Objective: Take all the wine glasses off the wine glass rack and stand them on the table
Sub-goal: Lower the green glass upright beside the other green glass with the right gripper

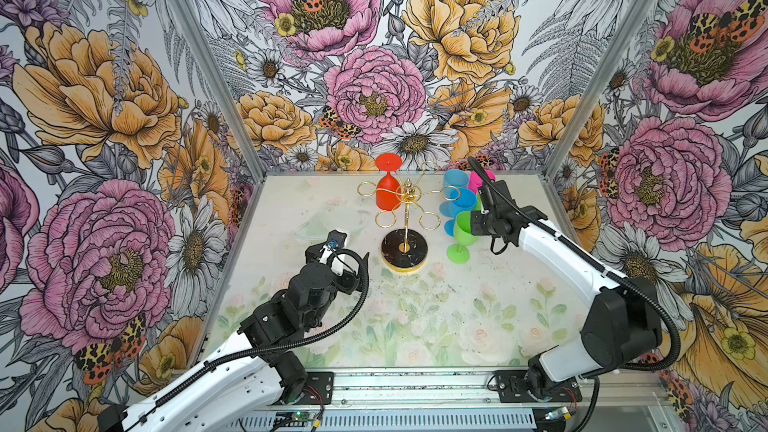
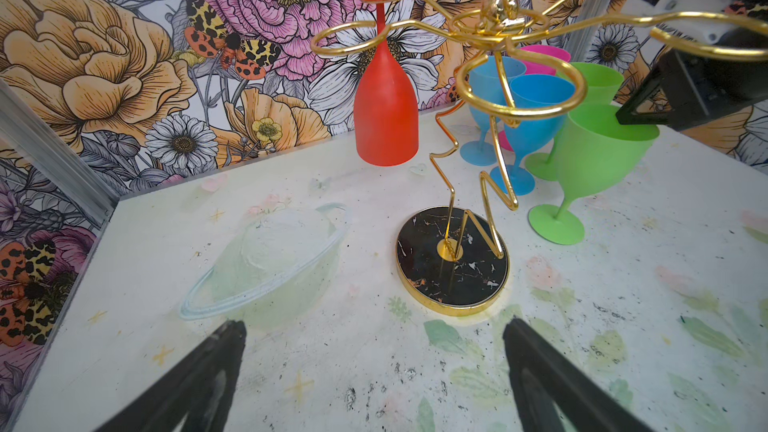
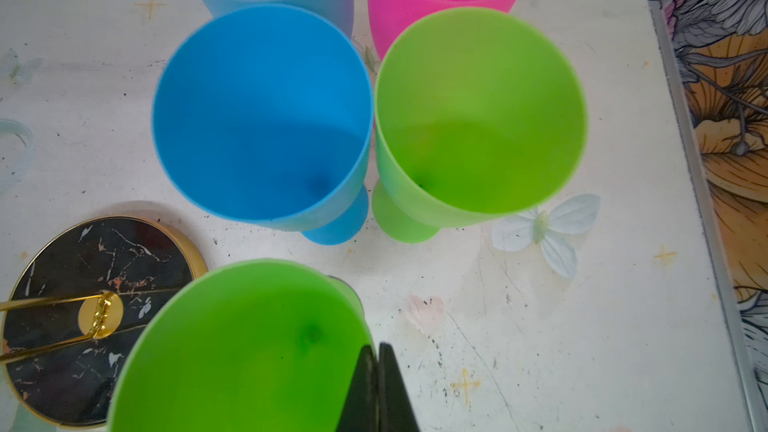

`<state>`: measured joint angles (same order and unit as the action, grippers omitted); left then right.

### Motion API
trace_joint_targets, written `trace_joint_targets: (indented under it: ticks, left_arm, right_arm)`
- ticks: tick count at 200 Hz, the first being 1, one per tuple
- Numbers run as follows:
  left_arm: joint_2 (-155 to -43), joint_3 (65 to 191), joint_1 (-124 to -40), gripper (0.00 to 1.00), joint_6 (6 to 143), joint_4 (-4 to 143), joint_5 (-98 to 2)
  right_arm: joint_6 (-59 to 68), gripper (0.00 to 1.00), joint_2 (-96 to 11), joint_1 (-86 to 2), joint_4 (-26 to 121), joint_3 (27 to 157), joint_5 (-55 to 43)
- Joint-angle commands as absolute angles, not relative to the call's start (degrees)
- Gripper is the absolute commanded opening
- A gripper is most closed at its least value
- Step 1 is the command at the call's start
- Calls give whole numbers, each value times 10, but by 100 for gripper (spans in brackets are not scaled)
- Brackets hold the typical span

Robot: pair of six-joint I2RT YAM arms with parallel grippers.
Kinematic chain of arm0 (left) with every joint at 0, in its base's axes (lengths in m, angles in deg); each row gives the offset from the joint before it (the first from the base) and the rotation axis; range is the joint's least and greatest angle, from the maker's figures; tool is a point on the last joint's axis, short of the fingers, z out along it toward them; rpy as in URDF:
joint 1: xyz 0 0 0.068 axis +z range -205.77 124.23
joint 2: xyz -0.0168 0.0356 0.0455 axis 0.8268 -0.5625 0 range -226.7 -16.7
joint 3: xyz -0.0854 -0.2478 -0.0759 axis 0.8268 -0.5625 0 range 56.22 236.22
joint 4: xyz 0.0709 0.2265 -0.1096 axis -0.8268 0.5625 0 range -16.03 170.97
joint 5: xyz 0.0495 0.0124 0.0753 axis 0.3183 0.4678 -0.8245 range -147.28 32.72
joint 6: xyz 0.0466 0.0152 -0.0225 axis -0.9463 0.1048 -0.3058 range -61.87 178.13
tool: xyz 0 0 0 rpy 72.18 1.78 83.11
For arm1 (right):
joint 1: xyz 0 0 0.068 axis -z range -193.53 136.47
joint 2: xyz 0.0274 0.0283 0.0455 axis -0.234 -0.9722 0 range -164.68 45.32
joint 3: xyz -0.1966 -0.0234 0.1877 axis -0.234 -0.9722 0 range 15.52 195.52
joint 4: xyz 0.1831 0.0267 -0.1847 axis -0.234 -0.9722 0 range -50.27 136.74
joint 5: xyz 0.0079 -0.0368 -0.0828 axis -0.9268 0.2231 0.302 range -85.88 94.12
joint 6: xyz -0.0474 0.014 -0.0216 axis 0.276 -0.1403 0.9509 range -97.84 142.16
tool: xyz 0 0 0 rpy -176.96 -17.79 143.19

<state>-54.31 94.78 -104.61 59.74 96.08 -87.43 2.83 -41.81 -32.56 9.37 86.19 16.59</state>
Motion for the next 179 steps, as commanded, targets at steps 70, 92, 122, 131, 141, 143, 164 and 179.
trace_joint_targets:
  ticks: [70,92,122,131,141,143,164,179]
  left_arm:
    - [-529,939,-1040,99,600,960,-865]
    - [-526,938,-1040,99,600,961,-865]
    - [-522,938,-1040,99,599,962,-865]
    - [-522,938,-1040,99,599,963,-865]
    - [-522,938,-1040,99,600,963,-864]
    - [-522,938,-1040,99,599,963,-864]
    - [-522,938,-1041,99,599,964,-865]
    - [-521,938,-1041,99,598,964,-865]
  right_arm:
    - [34,0,-441,-323,126,879,189]
    - [35,0,-446,-322,126,881,191]
    - [35,0,-450,-323,126,883,189]
    - [35,0,-450,-322,125,885,188]
    - [35,0,-452,-322,125,887,186]
    - [35,1,-451,-323,125,887,185]
    - [34,4,-449,-322,124,888,179]
    - [34,5,-446,-323,125,887,176]
